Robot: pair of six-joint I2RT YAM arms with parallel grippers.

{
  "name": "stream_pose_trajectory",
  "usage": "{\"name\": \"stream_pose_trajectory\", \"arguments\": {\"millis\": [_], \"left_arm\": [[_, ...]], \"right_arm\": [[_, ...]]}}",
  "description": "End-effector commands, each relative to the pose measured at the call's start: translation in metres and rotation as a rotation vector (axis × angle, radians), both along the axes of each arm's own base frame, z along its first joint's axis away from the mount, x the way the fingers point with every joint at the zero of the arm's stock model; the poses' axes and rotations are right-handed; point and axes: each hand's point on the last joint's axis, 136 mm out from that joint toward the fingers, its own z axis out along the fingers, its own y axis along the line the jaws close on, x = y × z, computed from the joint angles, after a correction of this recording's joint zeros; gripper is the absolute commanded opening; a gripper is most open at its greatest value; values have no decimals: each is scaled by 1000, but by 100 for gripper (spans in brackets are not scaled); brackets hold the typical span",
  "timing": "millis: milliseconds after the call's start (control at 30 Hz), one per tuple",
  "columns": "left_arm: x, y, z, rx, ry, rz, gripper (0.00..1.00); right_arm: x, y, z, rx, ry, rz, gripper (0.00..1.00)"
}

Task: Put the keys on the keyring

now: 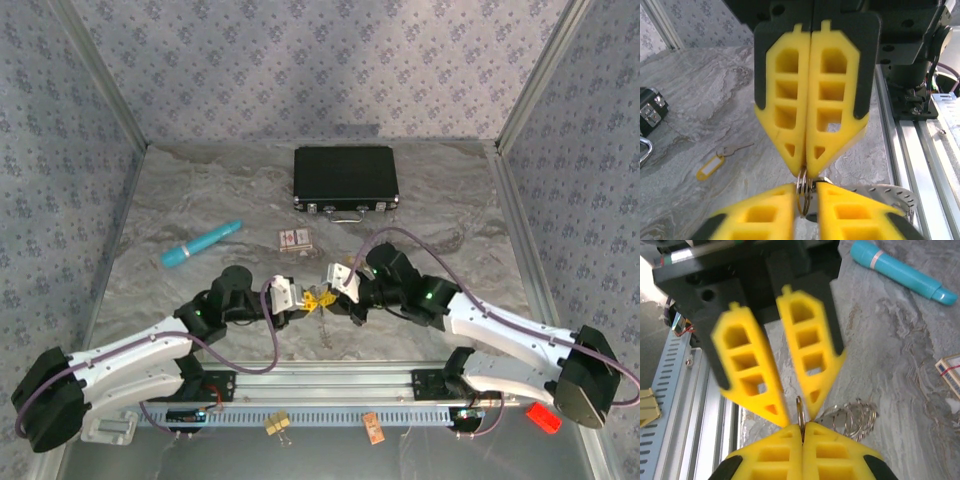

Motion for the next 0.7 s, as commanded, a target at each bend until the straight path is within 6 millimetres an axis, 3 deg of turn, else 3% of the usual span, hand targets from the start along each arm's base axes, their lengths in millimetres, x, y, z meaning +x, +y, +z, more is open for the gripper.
{"name": "stream_pose_trajectory", "arguments": {"millis": [0,300,500,533,600,667], "left_arm": [[-2,-1,15,-27,-38,-11,24],[-1,0,6,48,-35,-18,16],[-2,1,5,55,-39,-22,2],[-2,1,6,54,-41,-21,0],[-3,2,6,51,-43,-22,0],[-3,2,8,40,-49,-20,0]], "right_arm": [[-1,3,10,-19,-20,27,0],[-6,8,9,-152,-70,98,0],[-11,11,12,-179,-84,128,0],[-11,11,14,-165,-85,121,2],[-7,8,18,-122,-83,82,21],[-2,2,20,-80,-74,36,28]]}}
